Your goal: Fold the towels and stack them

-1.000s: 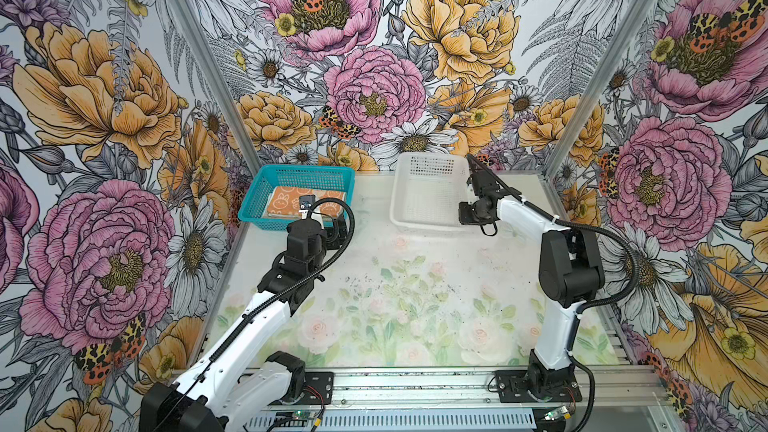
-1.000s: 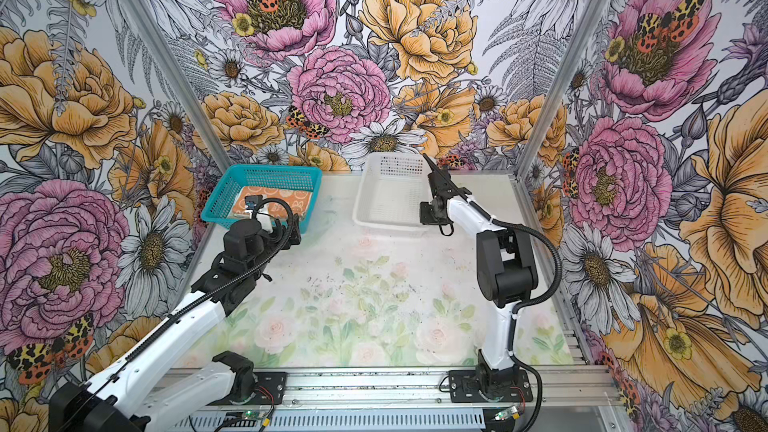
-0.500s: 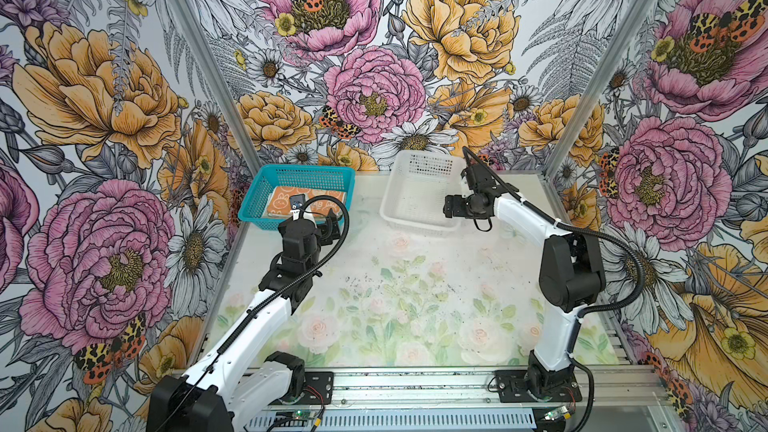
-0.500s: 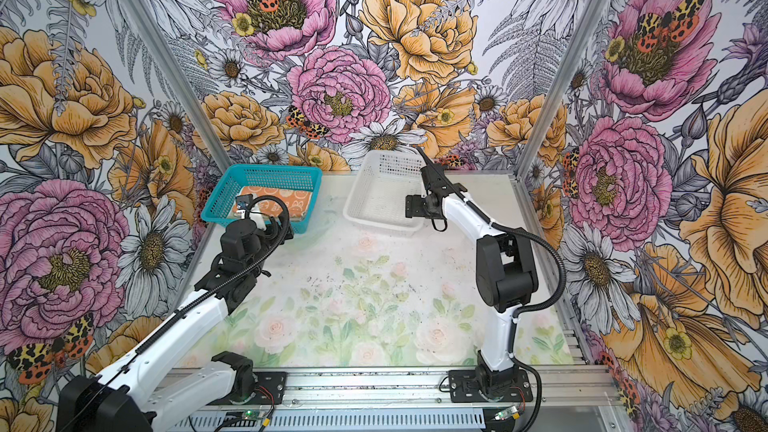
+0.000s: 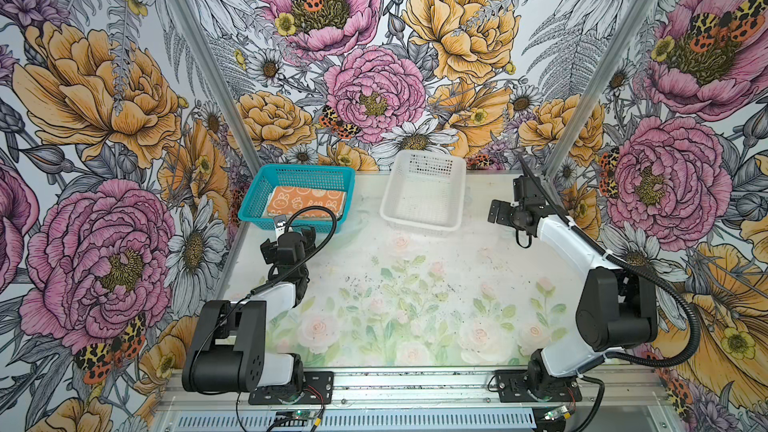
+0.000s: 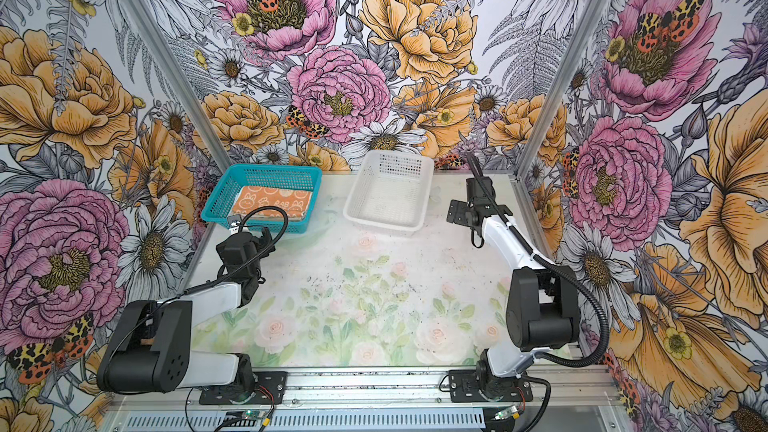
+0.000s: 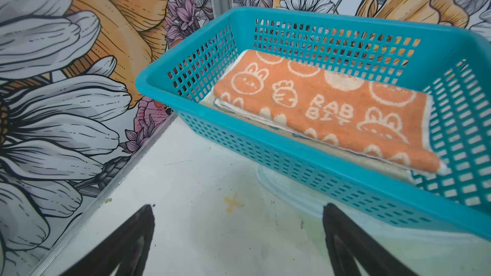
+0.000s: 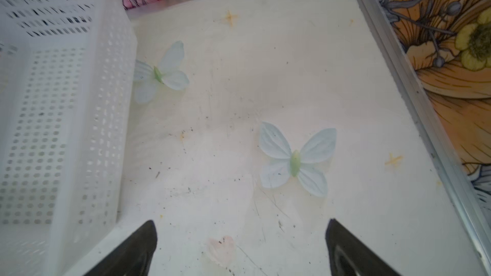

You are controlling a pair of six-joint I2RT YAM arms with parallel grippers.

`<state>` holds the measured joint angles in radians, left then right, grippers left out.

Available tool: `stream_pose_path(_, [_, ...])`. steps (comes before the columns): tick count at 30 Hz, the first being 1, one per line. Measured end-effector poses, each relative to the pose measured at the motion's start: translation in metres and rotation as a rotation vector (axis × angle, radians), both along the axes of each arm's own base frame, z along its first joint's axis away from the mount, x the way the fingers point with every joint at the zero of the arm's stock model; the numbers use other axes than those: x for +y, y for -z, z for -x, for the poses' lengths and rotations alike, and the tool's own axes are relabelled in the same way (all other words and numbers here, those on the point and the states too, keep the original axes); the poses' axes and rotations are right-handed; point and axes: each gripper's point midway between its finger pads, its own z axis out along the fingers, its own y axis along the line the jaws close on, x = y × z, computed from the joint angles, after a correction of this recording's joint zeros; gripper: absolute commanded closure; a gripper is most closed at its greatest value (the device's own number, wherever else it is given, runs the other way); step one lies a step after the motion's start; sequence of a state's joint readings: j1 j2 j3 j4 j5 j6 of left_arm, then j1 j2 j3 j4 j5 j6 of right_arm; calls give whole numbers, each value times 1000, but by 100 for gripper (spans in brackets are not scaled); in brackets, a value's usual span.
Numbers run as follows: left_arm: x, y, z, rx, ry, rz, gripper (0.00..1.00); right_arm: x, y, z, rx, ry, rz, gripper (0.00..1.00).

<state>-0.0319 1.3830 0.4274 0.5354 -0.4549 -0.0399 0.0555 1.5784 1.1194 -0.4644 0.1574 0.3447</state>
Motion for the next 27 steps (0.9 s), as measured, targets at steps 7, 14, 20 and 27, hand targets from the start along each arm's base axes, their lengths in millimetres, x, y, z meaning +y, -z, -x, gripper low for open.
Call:
stream_pose_path(7, [-14,0,-10,-121,93,27,1,-36,36,43,-104,68,200,1])
stream_pose_path(14, [-26,15,-15,-108,169,39,1,-48,53,72,-317,53,319,1])
stream_pose_path(20, [-28,6,-20,-140,183,42,1,-35,14,41,-502,6,302,1])
stream_pose_path(27, [-29,6,-20,-140,189,44,1,-27,0,49,-597,-7,297,1])
